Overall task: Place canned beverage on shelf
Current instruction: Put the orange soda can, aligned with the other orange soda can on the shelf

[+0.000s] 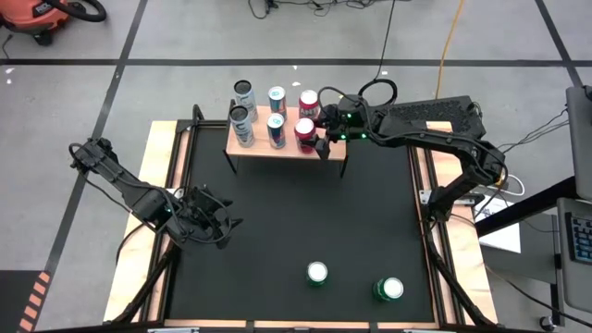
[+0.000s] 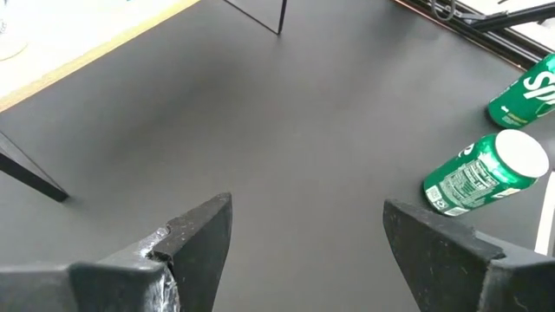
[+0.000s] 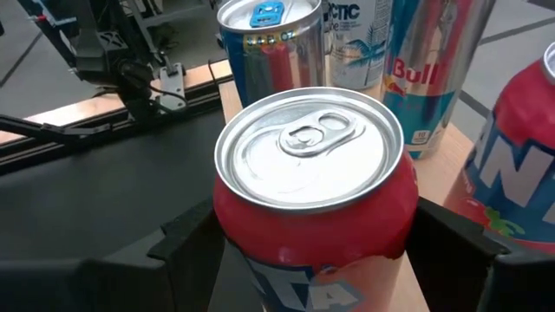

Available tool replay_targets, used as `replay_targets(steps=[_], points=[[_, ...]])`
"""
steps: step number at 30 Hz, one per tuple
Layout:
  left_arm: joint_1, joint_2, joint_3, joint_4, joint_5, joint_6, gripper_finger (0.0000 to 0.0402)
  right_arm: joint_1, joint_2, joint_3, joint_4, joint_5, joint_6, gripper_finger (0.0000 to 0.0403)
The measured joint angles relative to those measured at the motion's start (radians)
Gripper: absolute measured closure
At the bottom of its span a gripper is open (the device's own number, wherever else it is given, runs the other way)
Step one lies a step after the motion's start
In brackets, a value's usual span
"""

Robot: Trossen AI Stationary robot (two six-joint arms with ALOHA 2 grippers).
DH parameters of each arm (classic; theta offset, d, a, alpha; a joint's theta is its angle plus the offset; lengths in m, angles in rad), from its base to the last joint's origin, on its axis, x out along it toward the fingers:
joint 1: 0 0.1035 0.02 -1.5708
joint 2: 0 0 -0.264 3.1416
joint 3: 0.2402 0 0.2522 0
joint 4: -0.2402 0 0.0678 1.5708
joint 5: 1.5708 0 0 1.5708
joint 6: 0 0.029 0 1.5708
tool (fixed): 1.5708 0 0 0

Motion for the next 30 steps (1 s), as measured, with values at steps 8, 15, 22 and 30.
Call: replay_targets(steps=[8,15,22,30], points=[[0.000,0.000,0.000,-0.010,0.000,0.000,0.0103,0.000,0.001,0.000,-0.002,0.001,-0.004,0.0119],[0.000,0.000,0.000,-0.010,0.000,0.005,0.0103,0.000,0.002,0.000,-0.008,0.004,-0.004,0.0119],[0.000,0.000,0.000,-0.010,0.000,0.004,0.0103,0.000,0.002,0.002,-0.023,0.026,-0.027,0.0119],[0.000,0.000,0.000,-0.010,0.000,0.003,0.0103,0.000,0.002,0.002,-0.024,0.026,-0.028,0.0119]])
